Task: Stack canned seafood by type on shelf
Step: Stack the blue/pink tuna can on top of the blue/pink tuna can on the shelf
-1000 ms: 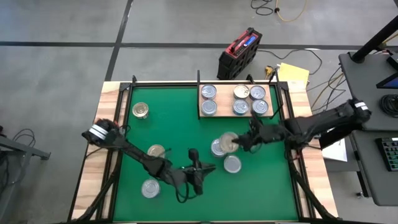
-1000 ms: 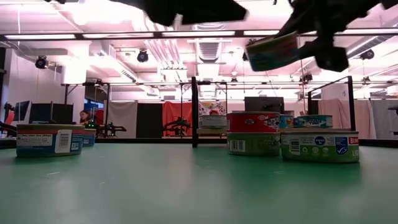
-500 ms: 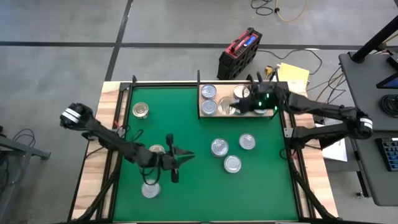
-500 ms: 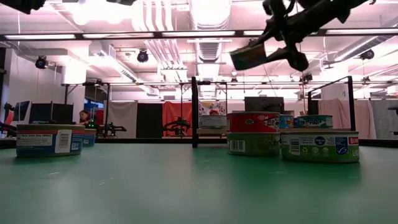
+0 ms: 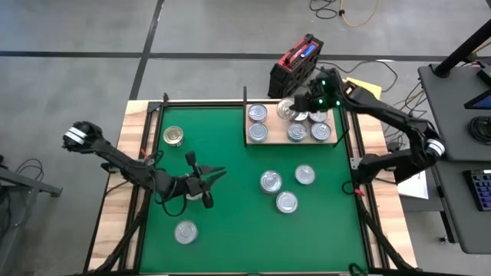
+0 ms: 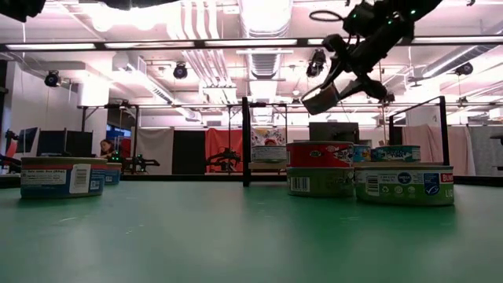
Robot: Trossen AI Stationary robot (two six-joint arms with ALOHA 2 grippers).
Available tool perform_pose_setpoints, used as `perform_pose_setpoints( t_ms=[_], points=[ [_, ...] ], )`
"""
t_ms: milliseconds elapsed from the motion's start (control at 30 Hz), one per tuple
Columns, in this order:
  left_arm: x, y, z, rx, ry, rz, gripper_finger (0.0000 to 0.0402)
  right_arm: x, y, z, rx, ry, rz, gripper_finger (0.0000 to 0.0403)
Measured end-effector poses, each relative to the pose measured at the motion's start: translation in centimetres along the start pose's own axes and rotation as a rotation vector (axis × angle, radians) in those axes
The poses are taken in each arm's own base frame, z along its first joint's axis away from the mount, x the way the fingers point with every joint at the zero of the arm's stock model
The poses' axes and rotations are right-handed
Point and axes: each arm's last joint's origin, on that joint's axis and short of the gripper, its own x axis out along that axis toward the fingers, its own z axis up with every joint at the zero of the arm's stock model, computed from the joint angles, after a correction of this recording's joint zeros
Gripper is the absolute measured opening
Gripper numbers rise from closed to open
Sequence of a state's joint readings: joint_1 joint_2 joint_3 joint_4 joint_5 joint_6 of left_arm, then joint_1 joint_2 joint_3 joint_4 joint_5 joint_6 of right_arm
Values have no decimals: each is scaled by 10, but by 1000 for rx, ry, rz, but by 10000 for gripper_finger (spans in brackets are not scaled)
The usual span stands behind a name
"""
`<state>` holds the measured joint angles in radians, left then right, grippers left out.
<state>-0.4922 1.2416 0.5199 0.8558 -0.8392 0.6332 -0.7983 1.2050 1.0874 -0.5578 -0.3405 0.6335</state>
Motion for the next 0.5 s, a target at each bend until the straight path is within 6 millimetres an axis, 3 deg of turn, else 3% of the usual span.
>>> perform_pose_setpoints(
  t_ms=[233, 500],
  points=[
    [-5, 11, -10, 47, 32, 45, 36, 5, -23, 26, 42, 86, -141, 185],
    [-12, 25, -13, -38, 17, 79, 36, 17, -55, 39, 55, 159, -114, 185]
  ],
)
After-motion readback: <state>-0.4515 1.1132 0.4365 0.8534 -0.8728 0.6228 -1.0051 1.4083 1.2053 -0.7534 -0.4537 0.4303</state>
